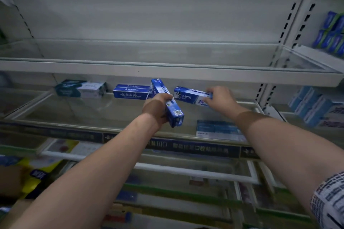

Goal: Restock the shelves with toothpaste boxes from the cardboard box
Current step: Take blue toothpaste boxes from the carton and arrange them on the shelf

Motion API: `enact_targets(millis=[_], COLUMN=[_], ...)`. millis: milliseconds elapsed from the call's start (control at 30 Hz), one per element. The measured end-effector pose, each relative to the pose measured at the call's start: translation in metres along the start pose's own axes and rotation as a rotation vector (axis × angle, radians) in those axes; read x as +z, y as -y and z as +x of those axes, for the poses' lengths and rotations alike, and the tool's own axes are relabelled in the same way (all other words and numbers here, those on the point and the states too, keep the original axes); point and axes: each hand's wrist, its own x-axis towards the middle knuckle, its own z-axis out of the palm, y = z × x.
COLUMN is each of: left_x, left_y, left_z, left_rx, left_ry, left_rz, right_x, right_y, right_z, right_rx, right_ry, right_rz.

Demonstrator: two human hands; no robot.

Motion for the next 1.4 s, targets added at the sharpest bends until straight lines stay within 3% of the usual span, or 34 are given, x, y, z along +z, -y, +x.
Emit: enact_targets(millis=[133,267,533,667,767,900,1067,1200,1267,1400], left_x=[0.006,0.01,0.019,0.029,0.036,0.042,0.034,0.02,0.014,-0.01], left_y=[0.008,0.015,0.016,0.02,0.018,0.011,0.015,0.018,0.018,0.031], left_z=[0.01,0.015,0.024,0.028,0.03,0.025,0.021,0.024,0.025,0.033], left_rx=[0.0,-0.018,-0.093,-0.173,-0.188,-0.152,0.125,0.513,0.719,1.138], left_ry=[0.027,0.045,0.052,0.054,0.046,0.024,-0.113,-0.129,-0.059,0.26], left_rz=[-0.004,0.019,0.003,0.029,0.048,0.095,0.552,1.248,1.313,1.257], right_x=[0.016,0.026,0.011,0.005,-0.002,-0.014,-0.022,-0.018,-0.015,-0.013], right_y=[-0.012,-0.017,-0.013,0.002,0.015,0.026,0.007,-0.011,-0.018,-0.029], right_z=[0.008,0.013,0.019,0.005,-0.008,-0.023,-0.037,-0.049,-0.054,-0.066], right_rx=[-0.127,-0.138,-0.144,-0.076,-0.107,-0.142,-0.07,0.053,0.109,0.195], right_ry=[-0.148,-0.278,-0.197,-0.279,-0.226,-0.213,-0.282,-0.273,-0.285,-0.286], right_rz=[-0.068,-0.105,-0.162,0.12,0.401,0.441,0.401,0.386,0.39,0.398])
